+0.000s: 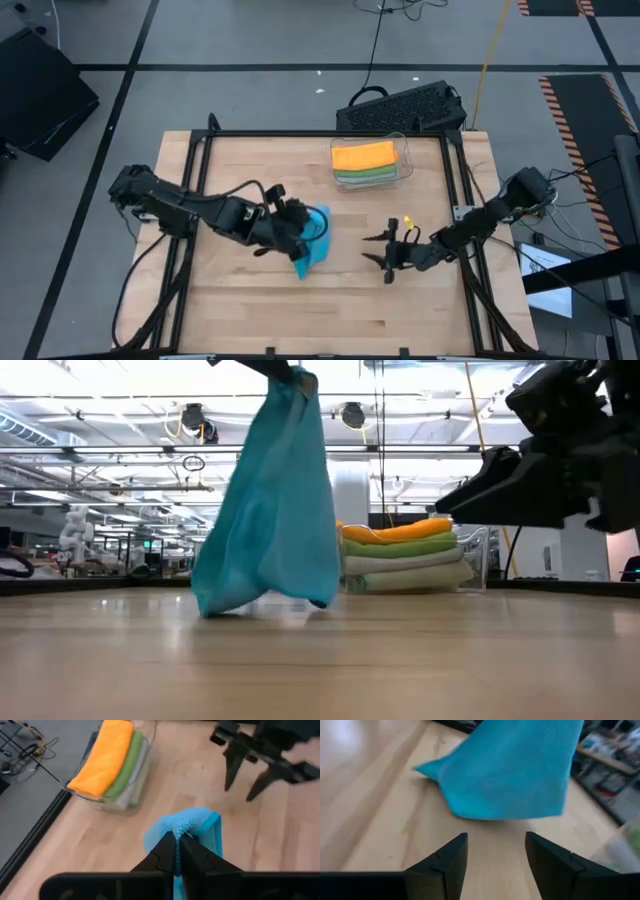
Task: Fold microfiber towels
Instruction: Fold the blue microfiber towel
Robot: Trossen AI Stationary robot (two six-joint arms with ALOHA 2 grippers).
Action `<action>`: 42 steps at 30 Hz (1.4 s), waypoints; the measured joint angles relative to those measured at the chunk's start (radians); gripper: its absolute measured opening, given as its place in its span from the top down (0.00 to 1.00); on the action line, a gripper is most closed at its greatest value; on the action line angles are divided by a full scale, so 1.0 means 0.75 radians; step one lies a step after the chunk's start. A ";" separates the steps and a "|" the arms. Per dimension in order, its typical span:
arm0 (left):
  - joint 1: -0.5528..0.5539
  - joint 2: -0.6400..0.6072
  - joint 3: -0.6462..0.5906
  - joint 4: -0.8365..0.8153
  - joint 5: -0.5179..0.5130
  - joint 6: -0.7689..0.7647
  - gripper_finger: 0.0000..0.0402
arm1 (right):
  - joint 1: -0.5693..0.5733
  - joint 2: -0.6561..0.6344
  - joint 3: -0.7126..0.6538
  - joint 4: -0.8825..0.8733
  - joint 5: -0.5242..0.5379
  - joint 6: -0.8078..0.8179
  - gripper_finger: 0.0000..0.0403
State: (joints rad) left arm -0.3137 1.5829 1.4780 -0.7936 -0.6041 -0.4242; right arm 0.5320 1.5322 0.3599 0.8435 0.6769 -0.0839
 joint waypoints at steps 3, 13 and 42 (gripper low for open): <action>0.038 0.000 0.000 0.026 0.000 0.011 0.95 | 0.001 0.073 0.001 0.122 0.010 -0.112 0.53; 0.111 0.000 0.000 0.076 0.000 0.009 0.95 | -0.045 0.394 0.141 0.367 -0.001 -0.371 0.48; 0.169 0.010 0.001 0.164 -0.007 0.014 0.99 | -0.182 0.661 0.655 0.340 0.239 0.019 0.47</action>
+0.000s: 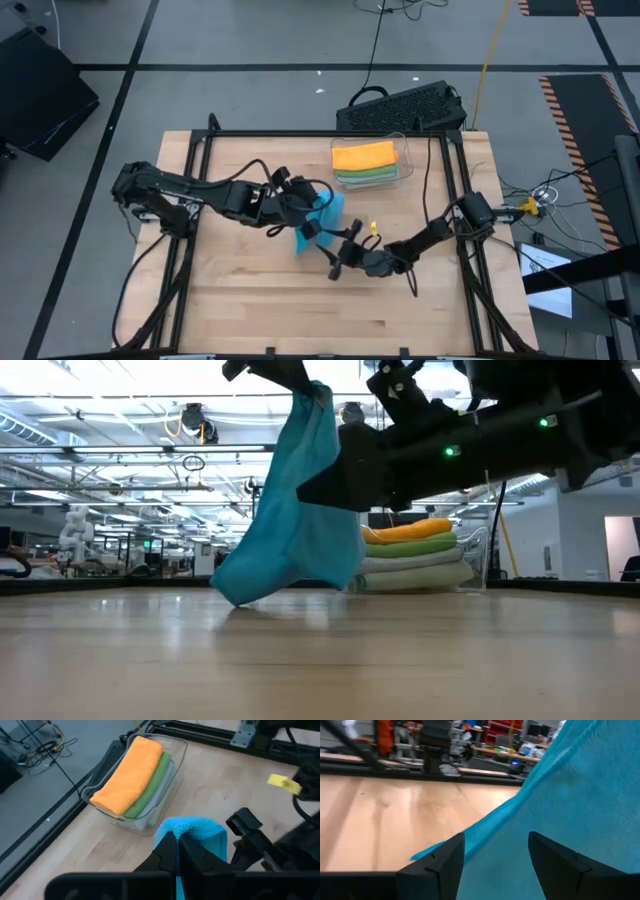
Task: Fold microfiber towels
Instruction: Fold the blue microfiber towel
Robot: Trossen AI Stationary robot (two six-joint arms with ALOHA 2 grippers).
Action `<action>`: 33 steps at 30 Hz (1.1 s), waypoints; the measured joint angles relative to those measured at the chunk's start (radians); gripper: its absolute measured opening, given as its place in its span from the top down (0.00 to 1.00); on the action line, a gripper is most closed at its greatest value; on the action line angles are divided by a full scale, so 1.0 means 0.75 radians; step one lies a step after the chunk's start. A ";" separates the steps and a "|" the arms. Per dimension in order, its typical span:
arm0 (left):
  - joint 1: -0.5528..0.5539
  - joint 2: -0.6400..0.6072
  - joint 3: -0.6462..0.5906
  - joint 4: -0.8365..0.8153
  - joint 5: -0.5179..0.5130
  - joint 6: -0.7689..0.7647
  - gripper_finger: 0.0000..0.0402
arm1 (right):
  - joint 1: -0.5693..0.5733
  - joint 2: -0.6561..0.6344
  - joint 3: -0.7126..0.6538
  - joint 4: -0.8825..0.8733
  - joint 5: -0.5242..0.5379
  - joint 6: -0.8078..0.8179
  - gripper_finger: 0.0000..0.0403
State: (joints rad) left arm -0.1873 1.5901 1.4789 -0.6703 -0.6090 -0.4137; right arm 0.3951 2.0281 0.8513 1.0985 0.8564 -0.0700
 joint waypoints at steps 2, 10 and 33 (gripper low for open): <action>0.008 0.011 0.001 0.019 -0.001 -0.001 0.98 | -0.013 -0.001 0.009 0.004 0.015 -0.016 0.47; 0.015 0.037 0.000 0.058 0.033 0.026 0.98 | -0.067 -0.001 0.014 -0.113 0.079 -0.013 0.60; -0.003 0.035 0.000 0.067 -0.027 -0.043 0.99 | -0.084 -0.040 0.034 -0.142 0.009 0.327 0.30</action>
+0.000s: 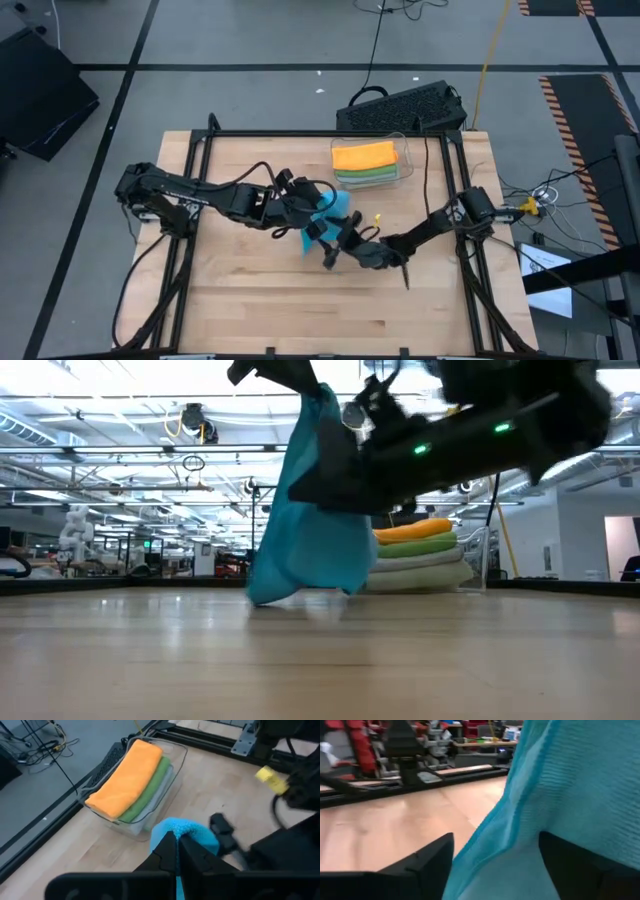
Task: Fold microfiber towels
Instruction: Fold the blue microfiber towel
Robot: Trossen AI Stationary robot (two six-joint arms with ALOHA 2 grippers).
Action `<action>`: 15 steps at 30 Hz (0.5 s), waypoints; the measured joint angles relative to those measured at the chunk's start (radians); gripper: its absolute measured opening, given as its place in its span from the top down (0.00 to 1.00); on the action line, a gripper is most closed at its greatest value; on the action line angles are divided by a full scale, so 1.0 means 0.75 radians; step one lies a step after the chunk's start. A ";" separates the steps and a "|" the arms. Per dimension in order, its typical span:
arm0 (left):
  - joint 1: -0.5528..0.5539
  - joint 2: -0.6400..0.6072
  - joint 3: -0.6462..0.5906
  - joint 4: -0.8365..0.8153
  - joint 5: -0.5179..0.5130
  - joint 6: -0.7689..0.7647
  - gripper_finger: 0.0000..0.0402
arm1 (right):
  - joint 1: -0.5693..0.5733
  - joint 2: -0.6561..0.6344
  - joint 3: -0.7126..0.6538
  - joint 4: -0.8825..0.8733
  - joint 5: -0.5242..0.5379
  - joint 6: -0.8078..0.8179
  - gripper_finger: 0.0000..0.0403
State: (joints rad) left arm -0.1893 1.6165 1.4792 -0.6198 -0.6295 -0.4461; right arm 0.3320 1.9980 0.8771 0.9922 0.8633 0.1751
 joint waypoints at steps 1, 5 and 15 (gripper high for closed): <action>-0.001 0.000 0.000 0.006 -0.001 -0.007 0.99 | -0.019 0.011 0.016 -0.014 0.001 0.000 0.27; -0.014 0.000 0.000 0.016 0.007 -0.001 0.96 | -0.049 0.014 0.024 -0.091 0.109 -0.013 0.27; -0.078 0.000 0.000 0.014 0.043 0.037 0.96 | -0.048 0.009 -0.010 -0.123 0.169 -0.142 0.92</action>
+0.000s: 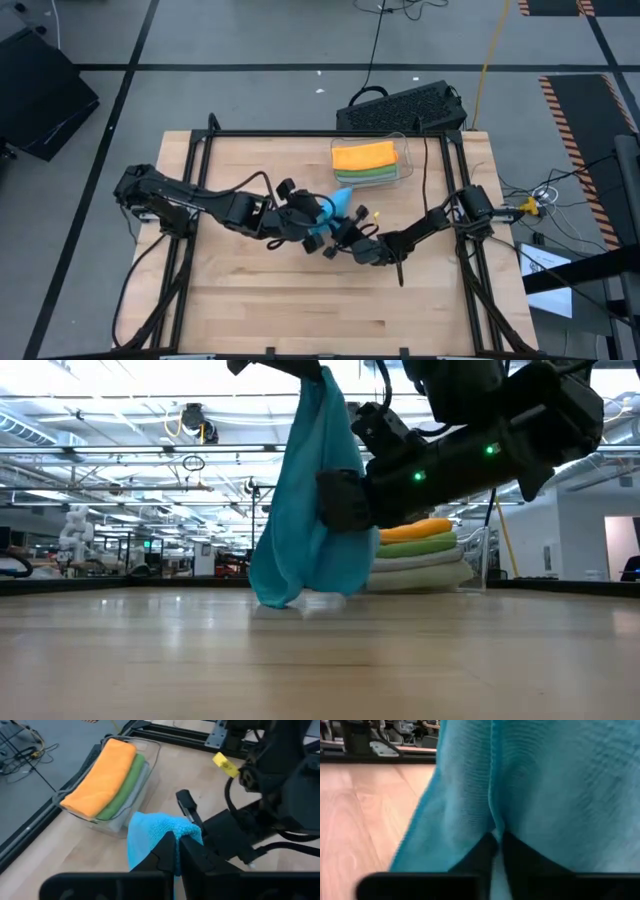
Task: Fold microfiber towels
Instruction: Fold the blue microfiber towel
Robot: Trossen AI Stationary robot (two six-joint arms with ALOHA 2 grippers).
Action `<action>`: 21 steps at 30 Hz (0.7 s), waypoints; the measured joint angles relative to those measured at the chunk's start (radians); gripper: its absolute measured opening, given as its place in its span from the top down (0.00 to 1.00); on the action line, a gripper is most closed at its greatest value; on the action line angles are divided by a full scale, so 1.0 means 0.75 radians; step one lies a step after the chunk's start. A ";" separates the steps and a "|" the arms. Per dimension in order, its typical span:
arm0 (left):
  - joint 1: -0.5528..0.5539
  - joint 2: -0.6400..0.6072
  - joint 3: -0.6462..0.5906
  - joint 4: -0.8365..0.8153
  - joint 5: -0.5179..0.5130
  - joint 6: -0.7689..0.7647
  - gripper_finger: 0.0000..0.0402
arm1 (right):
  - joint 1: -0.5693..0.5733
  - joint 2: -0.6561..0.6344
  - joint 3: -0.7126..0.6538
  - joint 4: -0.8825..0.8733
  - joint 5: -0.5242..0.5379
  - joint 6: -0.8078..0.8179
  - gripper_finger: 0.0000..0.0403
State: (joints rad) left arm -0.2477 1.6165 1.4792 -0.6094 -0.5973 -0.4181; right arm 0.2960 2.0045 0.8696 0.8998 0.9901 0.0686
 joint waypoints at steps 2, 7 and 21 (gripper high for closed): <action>-0.009 0.000 0.000 0.000 0.004 0.001 0.95 | 0.011 -0.003 -0.001 0.007 -0.001 -0.040 0.97; -0.022 0.000 0.000 -0.050 0.004 0.046 0.98 | 0.066 -0.092 -0.012 -0.088 -0.071 -0.077 0.99; -0.061 -0.001 -0.064 -0.298 0.031 0.038 0.66 | 0.123 -0.717 -0.216 -0.932 -0.816 0.058 1.00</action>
State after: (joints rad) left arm -0.2933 1.6157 1.4311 -0.8330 -0.5739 -0.3896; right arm 0.3883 1.4669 0.7077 0.2005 0.3778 0.1117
